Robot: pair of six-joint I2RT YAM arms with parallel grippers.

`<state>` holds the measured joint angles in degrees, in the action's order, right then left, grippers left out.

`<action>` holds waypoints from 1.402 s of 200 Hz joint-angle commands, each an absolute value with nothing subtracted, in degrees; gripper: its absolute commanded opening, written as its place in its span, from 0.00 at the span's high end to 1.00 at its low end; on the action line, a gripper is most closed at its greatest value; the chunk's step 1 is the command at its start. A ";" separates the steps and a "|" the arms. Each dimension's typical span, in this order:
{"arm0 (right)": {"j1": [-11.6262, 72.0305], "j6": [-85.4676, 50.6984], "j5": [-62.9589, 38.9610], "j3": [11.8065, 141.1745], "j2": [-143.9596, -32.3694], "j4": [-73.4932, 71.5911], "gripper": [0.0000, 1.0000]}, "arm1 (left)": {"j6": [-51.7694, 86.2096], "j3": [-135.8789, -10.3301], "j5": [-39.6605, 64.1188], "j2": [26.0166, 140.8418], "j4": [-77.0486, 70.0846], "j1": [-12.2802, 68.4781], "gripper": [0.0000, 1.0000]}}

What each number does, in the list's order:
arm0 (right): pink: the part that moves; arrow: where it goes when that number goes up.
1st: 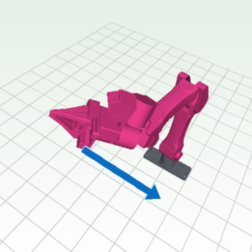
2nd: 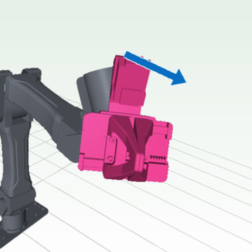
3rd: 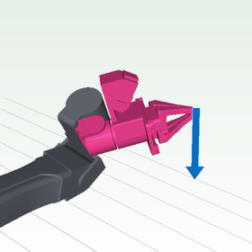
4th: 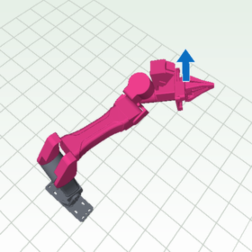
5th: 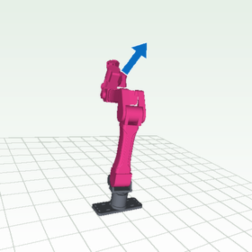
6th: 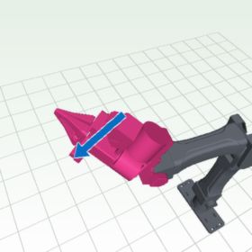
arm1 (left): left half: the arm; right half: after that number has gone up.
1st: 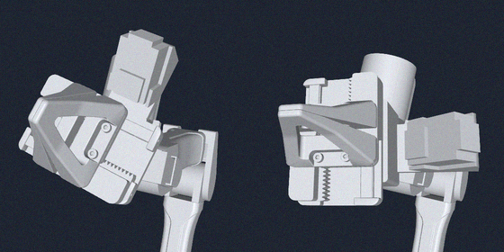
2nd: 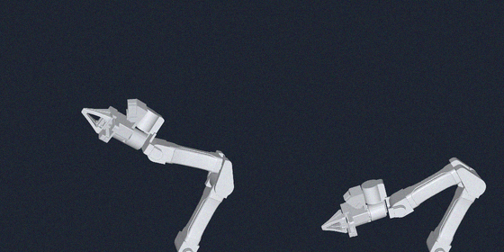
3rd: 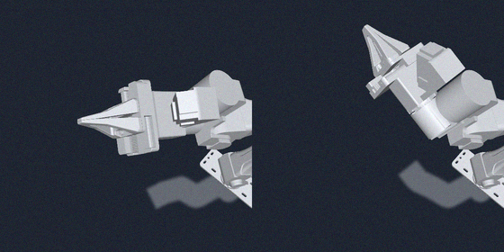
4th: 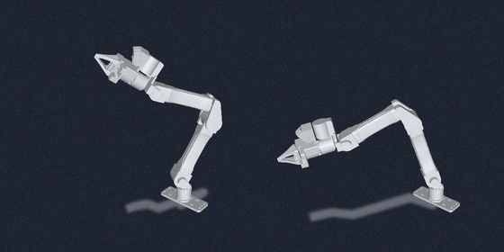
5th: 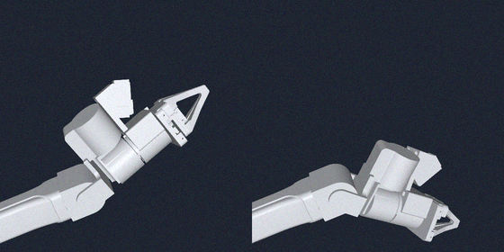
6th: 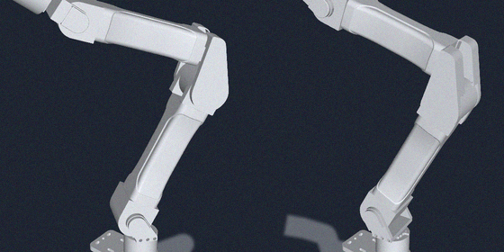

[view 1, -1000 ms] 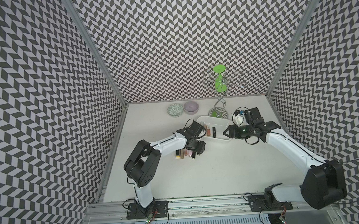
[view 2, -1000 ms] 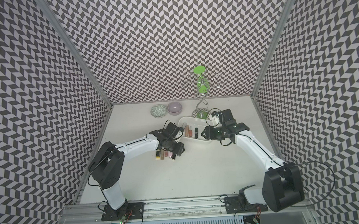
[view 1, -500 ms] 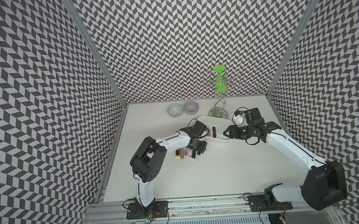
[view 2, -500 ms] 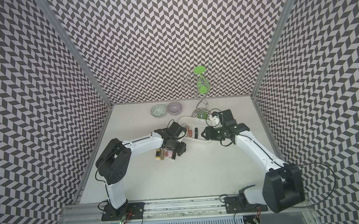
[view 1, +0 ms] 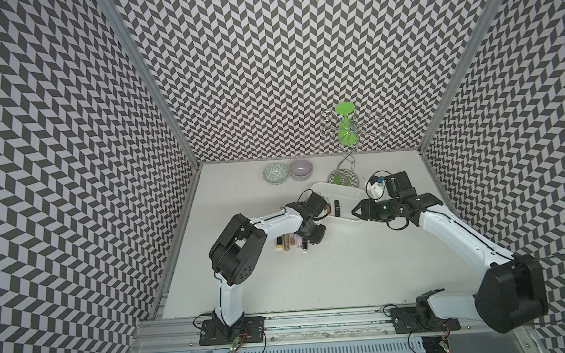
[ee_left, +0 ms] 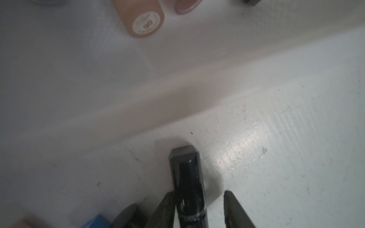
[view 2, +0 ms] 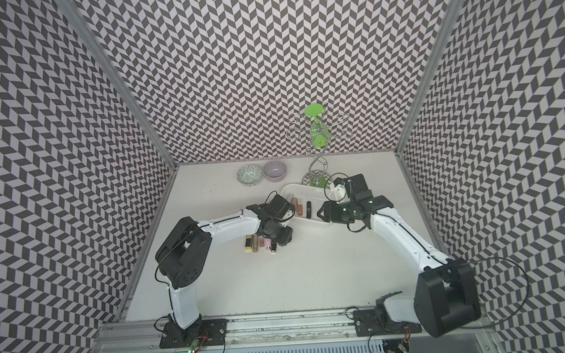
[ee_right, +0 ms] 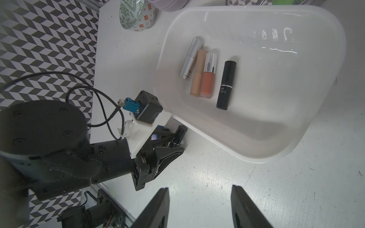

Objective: Put the lipstick into the storage box
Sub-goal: Pick up the lipstick at the center of the board.

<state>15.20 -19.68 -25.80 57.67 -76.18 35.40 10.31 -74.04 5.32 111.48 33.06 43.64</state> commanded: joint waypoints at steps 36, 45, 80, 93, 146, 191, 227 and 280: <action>14.94 -20.74 -27.02 57.43 -74.71 32.52 0.46 | 9.91 -70.19 0.33 110.57 34.95 45.41 0.64; 14.94 -20.92 -27.30 57.40 -74.88 32.35 0.46 | 9.82 -70.06 -0.83 110.67 35.32 45.62 0.66; 14.94 -20.92 -27.43 58.14 -75.39 32.25 0.46 | 9.62 -69.48 -2.46 111.32 35.91 46.21 0.68; 14.95 -20.87 -27.37 58.28 -75.44 32.21 0.46 | 9.78 -69.35 -2.37 111.49 35.83 46.22 0.73; 14.95 -20.83 -27.33 58.95 -75.83 32.12 0.46 | 9.90 -69.88 -0.79 109.29 35.99 46.26 0.83; 14.85 -21.49 -28.40 60.83 -76.45 31.60 0.46 | 10.26 -69.60 5.39 103.87 34.94 45.79 0.88; 14.35 -22.69 -32.87 62.09 -76.46 29.01 0.46 | 11.67 -69.67 12.65 97.59 33.77 43.40 0.88; 12.20 -27.14 -42.94 61.82 -74.93 20.47 0.45 | 16.61 -70.17 28.46 88.42 29.77 35.44 0.88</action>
